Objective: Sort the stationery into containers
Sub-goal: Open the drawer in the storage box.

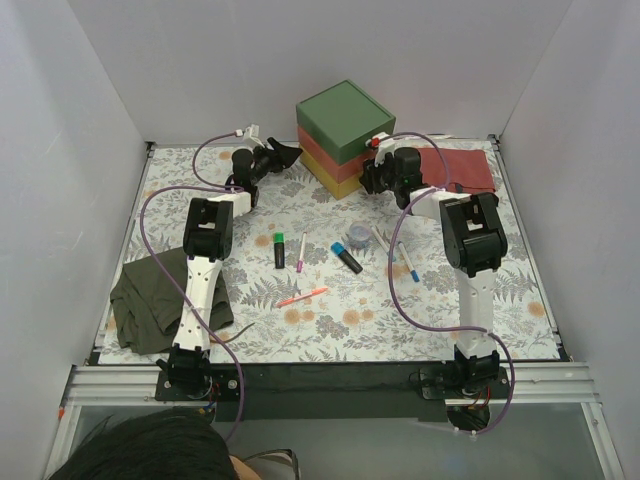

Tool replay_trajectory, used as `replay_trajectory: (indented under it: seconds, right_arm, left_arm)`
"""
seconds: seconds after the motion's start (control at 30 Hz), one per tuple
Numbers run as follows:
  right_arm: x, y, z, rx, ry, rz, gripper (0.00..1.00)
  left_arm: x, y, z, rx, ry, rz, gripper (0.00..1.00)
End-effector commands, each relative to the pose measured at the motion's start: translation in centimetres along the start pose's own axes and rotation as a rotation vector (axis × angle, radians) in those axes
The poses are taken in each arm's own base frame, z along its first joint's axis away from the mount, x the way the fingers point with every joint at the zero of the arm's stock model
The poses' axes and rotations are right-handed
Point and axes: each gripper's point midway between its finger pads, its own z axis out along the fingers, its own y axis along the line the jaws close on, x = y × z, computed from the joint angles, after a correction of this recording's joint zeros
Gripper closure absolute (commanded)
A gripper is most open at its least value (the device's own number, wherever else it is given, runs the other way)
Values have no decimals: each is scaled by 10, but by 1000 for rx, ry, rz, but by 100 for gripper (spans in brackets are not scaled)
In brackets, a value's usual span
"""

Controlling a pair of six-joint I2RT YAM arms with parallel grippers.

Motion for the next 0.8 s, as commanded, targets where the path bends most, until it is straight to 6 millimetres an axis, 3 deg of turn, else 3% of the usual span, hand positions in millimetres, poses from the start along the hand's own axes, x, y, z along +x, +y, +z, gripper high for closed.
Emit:
replay_trajectory:
  seconds: [0.0,0.2,0.43,0.77]
  right_arm:
    - [-17,-8,5,18,-19,-9,53]
    - [-11,-8,12,13,16,-3,55]
    - [-12,-4,14,-6,22,-24,74]
    - [-3,-3,0,9,46,-45,94]
  left_arm:
    - [-23,-10,3,19,-38,17,42]
    - [-24,-11,2,22,-45,14,42]
    - [-23,-10,-1,18,-43,9,42]
    - [-27,-8,-1,11,-51,18,42]
